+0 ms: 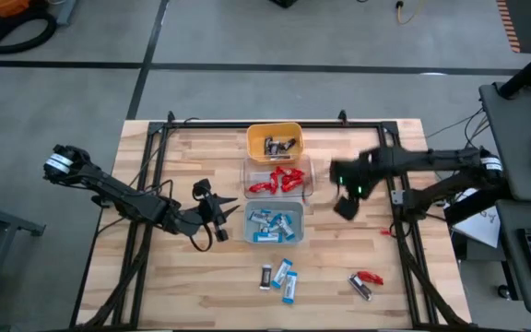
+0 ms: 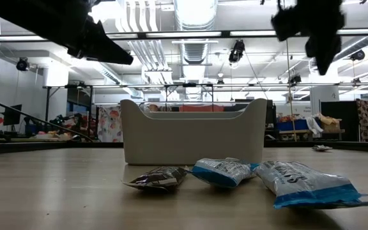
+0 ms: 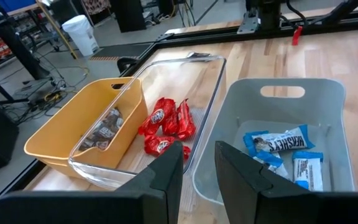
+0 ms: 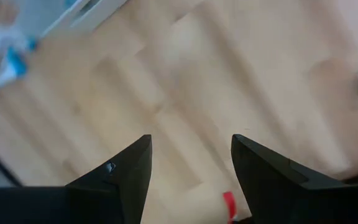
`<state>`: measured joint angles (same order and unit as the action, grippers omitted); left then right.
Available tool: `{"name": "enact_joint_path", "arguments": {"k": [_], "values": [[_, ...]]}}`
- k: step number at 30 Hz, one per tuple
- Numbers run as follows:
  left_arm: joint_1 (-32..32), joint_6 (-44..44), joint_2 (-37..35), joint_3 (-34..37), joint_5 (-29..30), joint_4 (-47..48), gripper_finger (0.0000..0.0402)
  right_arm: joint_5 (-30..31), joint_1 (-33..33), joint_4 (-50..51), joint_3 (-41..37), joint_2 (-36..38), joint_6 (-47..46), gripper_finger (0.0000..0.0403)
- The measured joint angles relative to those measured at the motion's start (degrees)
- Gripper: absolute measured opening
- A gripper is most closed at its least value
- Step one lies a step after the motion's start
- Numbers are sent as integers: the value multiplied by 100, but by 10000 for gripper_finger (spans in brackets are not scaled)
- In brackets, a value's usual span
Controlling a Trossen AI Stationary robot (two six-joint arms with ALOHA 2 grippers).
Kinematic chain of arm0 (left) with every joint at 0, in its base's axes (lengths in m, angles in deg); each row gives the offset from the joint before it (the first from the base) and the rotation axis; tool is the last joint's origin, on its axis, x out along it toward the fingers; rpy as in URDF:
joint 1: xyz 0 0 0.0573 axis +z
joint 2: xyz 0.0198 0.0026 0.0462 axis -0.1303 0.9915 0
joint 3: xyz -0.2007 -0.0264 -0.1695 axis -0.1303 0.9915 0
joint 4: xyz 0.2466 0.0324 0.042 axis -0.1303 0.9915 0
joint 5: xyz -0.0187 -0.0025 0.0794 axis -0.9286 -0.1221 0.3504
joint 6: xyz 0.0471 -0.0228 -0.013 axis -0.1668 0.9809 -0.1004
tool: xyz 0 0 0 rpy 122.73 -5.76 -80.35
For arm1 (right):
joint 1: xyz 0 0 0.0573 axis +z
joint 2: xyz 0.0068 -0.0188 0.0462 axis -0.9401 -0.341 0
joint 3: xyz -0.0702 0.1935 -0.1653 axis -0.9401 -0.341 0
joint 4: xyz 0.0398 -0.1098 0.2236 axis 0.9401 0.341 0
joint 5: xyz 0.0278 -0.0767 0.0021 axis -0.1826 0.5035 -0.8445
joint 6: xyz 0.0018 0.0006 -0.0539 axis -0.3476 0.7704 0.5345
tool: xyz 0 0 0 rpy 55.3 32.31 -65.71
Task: Organize candy in baskets
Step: Put the red chocolate bar into the transparent bin
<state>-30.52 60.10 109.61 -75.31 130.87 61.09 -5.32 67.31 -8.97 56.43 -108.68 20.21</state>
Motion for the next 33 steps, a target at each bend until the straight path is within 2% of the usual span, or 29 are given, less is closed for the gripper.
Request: {"name": "enact_joint_path", "arguments": {"k": [4,7,16,23,33], "values": [[0,-1,0,0,0,-51,78,78,1217,-34,0,-196,-466,209],[0,1,0,0,0,-77,78,273,2019,-39,0,-390,-1235,209],[0,1,0,0,0,-117,78,273,3719,-44,0,-952,-3165,209],[0,-1,0,0,0,-141,77,133,4309,-74,0,-1220,-3941,209],[-2,1,0,0,0,-139,77,128,4477,-183,-20,-1362,-4075,209]]}}
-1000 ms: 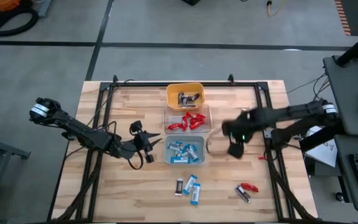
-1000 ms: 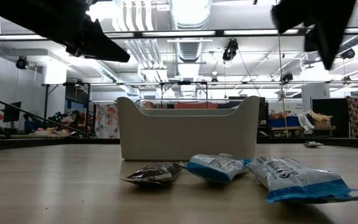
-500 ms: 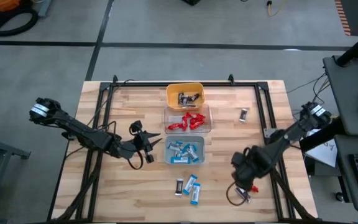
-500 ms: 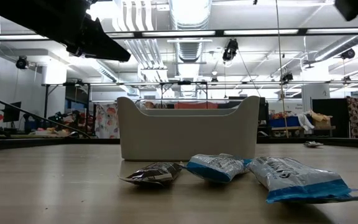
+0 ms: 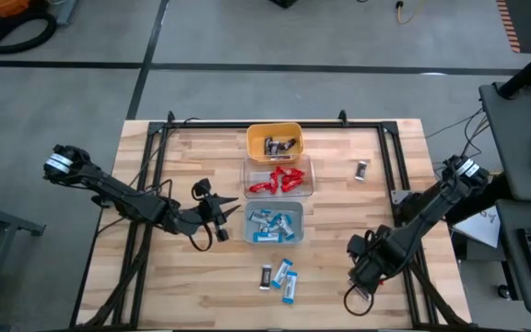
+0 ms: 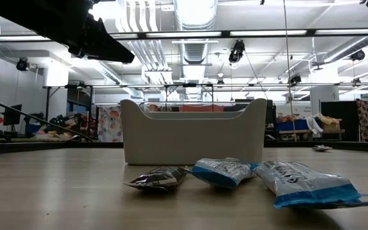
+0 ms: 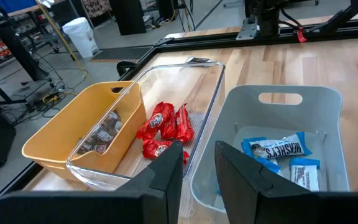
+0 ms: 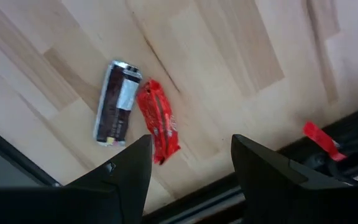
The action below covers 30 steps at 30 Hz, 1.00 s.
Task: Organize candy in baskets
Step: Put the red chocolate bar into the transparent bin
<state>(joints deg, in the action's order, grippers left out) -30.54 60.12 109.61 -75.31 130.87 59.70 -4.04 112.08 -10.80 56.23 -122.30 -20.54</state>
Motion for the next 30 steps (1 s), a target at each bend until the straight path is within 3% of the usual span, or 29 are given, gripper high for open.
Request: {"name": "enact_joint_path", "arguments": {"k": [13,26,30], "values": [[2,0,0,0,-2,2,77,-477,11,-1766,-1111,-94,-8,209],[1,0,0,0,-2,22,77,-602,11,-2323,-1480,-521,217,208],[2,0,0,0,-2,22,77,-624,9,-2394,-1488,-716,357,187]]}}
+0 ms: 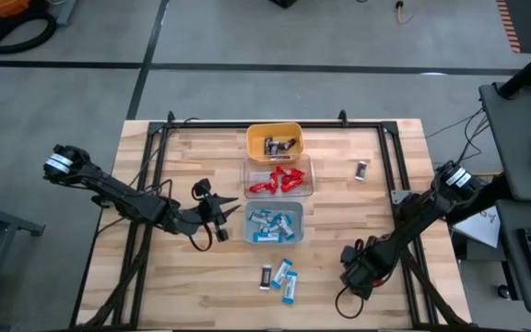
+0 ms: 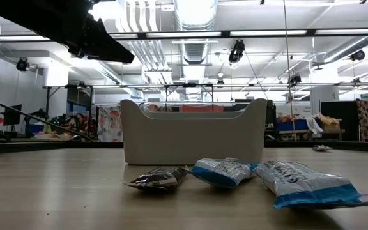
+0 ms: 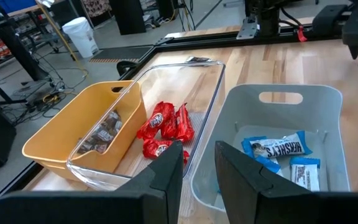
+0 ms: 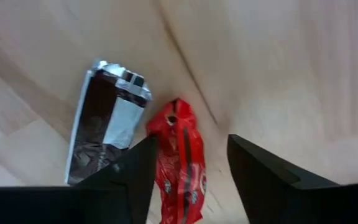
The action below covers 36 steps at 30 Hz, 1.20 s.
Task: Organize candy in baskets
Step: Put the red chocolate bar into the transparent bin
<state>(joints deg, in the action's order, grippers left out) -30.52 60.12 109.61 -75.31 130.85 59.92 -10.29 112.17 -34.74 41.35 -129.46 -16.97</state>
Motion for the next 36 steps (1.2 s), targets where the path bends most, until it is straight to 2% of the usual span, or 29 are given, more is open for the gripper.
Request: {"name": "enact_joint_path", "arguments": {"k": [10,13,22,25,29,36], "values": [[0,0,0,0,0,0,77,12,-25,-48,0,-36,309,54],[0,0,0,0,0,-11,77,100,-64,54,-7,28,366,24],[-2,22,0,0,-2,-28,77,626,-356,727,-13,484,550,18],[0,24,0,0,-2,-31,77,1103,-487,949,-13,773,669,18],[-1,24,0,0,-1,-35,77,2164,-712,930,-12,1230,966,18],[-1,24,0,0,0,-37,77,3903,-1084,289,-11,2018,2038,18]]}}
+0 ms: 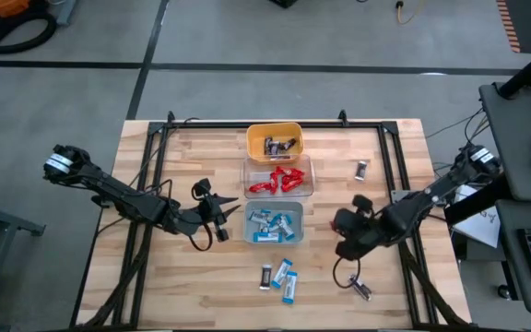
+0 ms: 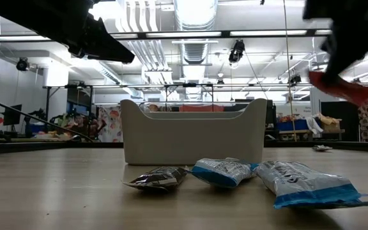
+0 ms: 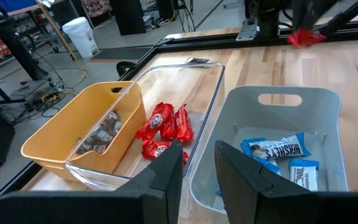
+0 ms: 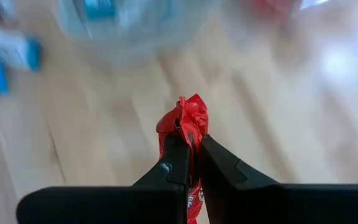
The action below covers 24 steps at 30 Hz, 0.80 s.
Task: Organize candy in baskets
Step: Put the red chocolate bar into the transparent bin
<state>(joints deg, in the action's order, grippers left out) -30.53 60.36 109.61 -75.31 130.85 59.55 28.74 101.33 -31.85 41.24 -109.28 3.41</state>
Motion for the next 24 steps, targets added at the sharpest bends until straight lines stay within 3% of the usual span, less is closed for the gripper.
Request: {"name": "enact_joint_path", "arguments": {"k": [6,9,15,24], "values": [[-1,0,0,0,0,-3,77,1237,-231,-1539,-108,535,1688,18],[0,-1,0,0,0,-5,77,1529,-391,-2618,-307,701,2690,18],[-1,-2,0,0,0,-7,77,1559,-949,-4644,-739,702,4271,18],[-1,58,0,0,0,-5,77,1549,-1971,-6575,-1170,307,5136,18]]}}
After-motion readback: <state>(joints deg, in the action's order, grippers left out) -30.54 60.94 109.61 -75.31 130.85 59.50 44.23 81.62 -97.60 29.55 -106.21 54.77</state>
